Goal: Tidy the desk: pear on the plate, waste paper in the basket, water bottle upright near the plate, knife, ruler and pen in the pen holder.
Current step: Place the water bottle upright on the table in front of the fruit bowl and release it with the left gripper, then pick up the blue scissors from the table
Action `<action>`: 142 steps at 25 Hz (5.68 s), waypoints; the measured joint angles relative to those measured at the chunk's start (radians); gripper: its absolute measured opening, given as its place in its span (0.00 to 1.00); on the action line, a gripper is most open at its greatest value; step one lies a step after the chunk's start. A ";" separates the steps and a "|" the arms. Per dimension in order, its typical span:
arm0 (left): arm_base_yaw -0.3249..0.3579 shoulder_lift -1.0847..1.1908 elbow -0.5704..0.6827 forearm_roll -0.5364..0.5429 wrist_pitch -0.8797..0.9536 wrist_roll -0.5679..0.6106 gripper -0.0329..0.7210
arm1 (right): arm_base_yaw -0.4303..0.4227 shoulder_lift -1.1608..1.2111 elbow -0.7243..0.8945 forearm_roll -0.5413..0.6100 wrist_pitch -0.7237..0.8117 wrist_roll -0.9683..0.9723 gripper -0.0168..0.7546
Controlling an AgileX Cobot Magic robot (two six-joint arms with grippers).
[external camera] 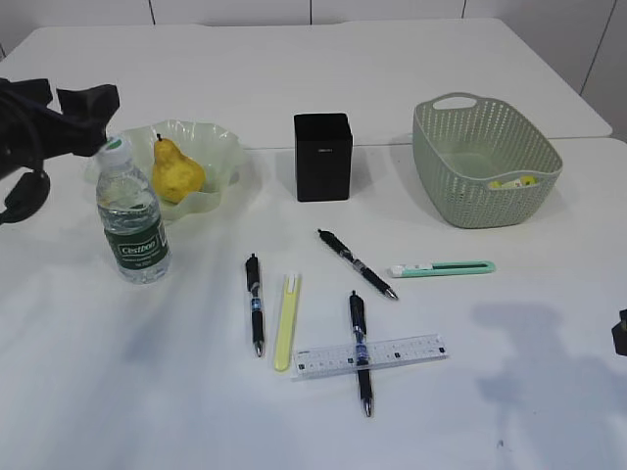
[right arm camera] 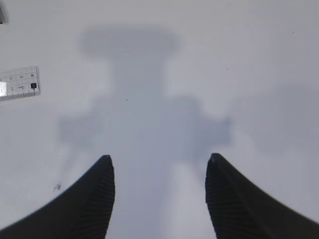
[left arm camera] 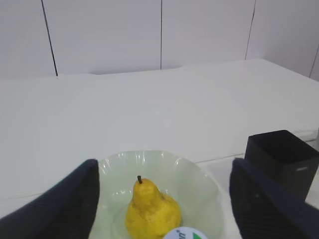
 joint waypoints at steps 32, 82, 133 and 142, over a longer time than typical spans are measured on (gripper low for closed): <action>0.000 -0.425 -0.285 -0.044 1.082 -0.002 0.80 | 0.000 0.082 -0.456 -0.010 0.443 -0.088 0.62; 0.084 -0.427 -0.421 0.148 1.840 -0.126 0.69 | 0.224 0.800 -1.030 -0.039 0.587 -1.063 0.62; 0.084 -0.427 -0.421 0.174 1.801 -0.126 0.67 | 0.226 1.055 -1.037 0.060 0.344 -1.389 0.62; 0.084 -0.427 -0.421 0.174 1.801 -0.126 0.67 | 0.226 1.062 -1.037 0.060 0.347 -1.390 0.62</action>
